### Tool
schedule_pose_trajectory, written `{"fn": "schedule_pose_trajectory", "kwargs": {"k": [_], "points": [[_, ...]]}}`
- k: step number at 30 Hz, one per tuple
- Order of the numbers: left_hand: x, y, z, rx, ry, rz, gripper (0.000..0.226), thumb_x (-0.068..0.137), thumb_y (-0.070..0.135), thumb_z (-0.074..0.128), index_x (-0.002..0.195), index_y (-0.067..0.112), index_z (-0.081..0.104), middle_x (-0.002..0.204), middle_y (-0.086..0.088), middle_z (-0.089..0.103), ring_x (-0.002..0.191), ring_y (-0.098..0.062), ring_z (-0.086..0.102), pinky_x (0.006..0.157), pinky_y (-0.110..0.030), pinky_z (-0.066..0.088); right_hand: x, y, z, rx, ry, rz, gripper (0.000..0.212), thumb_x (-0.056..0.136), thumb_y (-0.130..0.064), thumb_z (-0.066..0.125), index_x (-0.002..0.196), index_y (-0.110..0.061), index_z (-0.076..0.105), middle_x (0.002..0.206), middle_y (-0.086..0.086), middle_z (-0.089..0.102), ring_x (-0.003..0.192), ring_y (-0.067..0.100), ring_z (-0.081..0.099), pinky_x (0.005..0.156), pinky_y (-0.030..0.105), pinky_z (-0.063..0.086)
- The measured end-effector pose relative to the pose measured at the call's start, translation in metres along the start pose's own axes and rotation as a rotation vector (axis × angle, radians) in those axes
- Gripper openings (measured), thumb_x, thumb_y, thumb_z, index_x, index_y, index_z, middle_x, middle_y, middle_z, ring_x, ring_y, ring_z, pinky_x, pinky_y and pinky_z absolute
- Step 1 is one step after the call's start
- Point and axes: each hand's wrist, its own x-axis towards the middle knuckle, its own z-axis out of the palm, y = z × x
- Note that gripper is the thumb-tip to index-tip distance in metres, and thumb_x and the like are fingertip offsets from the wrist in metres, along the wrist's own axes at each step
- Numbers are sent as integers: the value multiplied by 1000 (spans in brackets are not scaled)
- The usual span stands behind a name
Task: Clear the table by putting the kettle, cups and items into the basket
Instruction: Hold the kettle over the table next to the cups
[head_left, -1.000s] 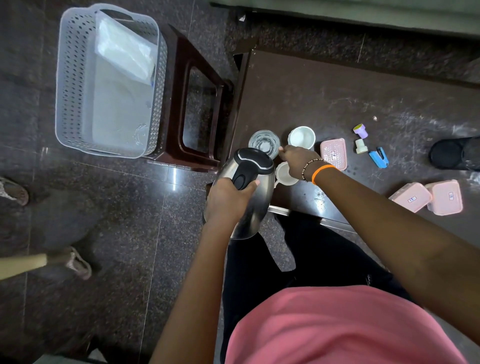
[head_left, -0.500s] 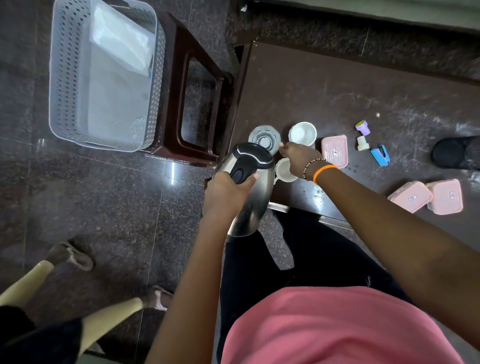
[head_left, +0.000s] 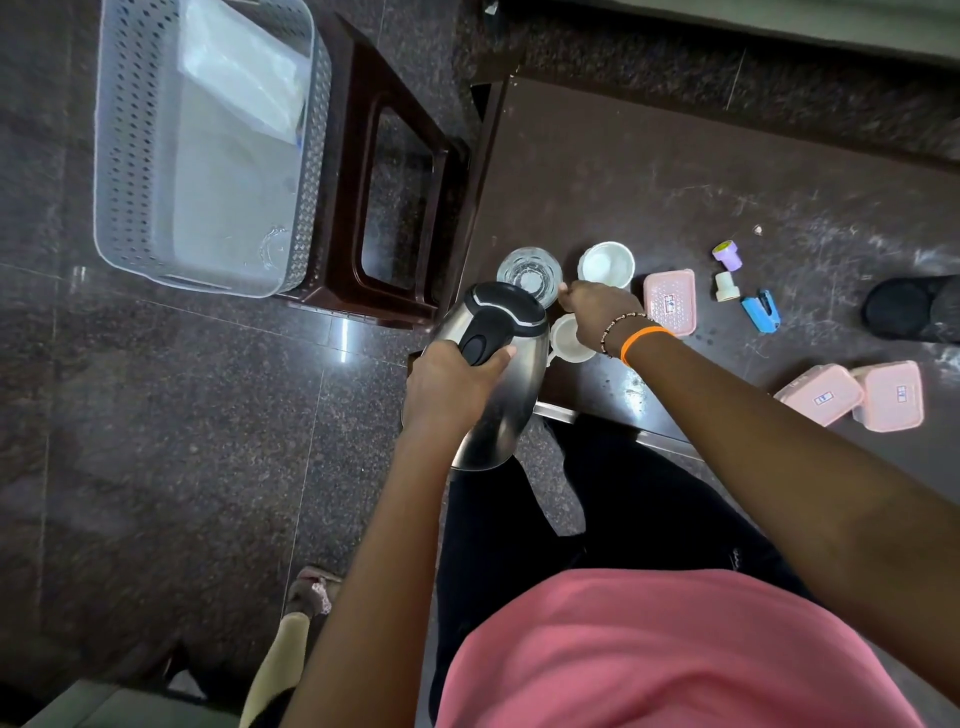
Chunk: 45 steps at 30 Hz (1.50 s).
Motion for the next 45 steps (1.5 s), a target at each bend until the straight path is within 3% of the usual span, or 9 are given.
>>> {"fn": "schedule_pose_trajectory", "kwargs": {"k": [6, 12, 23, 31, 36, 41, 45], "points": [[0, 3, 0, 6, 1, -6, 45, 74, 58, 65, 61, 18, 48, 76, -5, 60, 74, -28, 58, 64, -29, 41, -2, -1, -2, 12, -4, -7, 45, 90, -4, 43, 135, -9, 42, 128, 15, 52, 117, 40, 54, 92, 50, 49], [1, 3, 1, 21, -3, -8, 45, 73, 59, 64, 60, 20, 46, 65, 3, 54, 70, -26, 58, 60, -29, 41, 1, -1, -4, -5, 19, -11, 38, 90, -5, 44, 127, -8, 50, 123, 16, 57, 113, 39, 56, 86, 47, 50], [2, 4, -2, 14, 6, -13, 43, 74, 57, 64, 61, 20, 47, 76, -4, 60, 78, -29, 60, 64, -30, 42, 6, -2, -7, 7, 58, 3, 25, 90, -5, 46, 111, -2, 59, 113, 21, 64, 105, 40, 61, 80, 44, 51], [5, 5, -5, 45, 0, 4, 41, 75, 54, 64, 62, 20, 46, 65, 4, 52, 71, -24, 55, 61, -27, 37, 5, -2, -7, 12, 66, 5, 25, 91, -7, 46, 111, -2, 59, 113, 20, 64, 105, 41, 61, 81, 43, 51], [6, 5, -5, 44, 5, 8, 40, 74, 55, 65, 77, 17, 53, 81, -3, 61, 80, -27, 58, 68, -30, 42, 7, 0, -14, 5, 28, -13, 25, 84, -2, 50, 106, -3, 62, 112, 21, 65, 104, 41, 61, 81, 41, 50], [6, 9, -2, 98, 28, -21, 42, 72, 59, 62, 65, 24, 40, 83, -2, 56, 76, -27, 52, 67, -31, 40, 7, -1, -14, -12, 9, -19, 26, 83, -3, 51, 106, -4, 62, 112, 19, 65, 105, 40, 60, 82, 42, 50], [7, 10, -1, 113, 33, -30, 45, 72, 60, 61, 62, 24, 38, 72, 3, 52, 73, -26, 51, 66, -31, 38, 5, 1, -14, -13, 13, -20, 25, 84, -3, 50, 106, -7, 62, 110, 18, 66, 104, 40, 61, 81, 41, 50]]}}
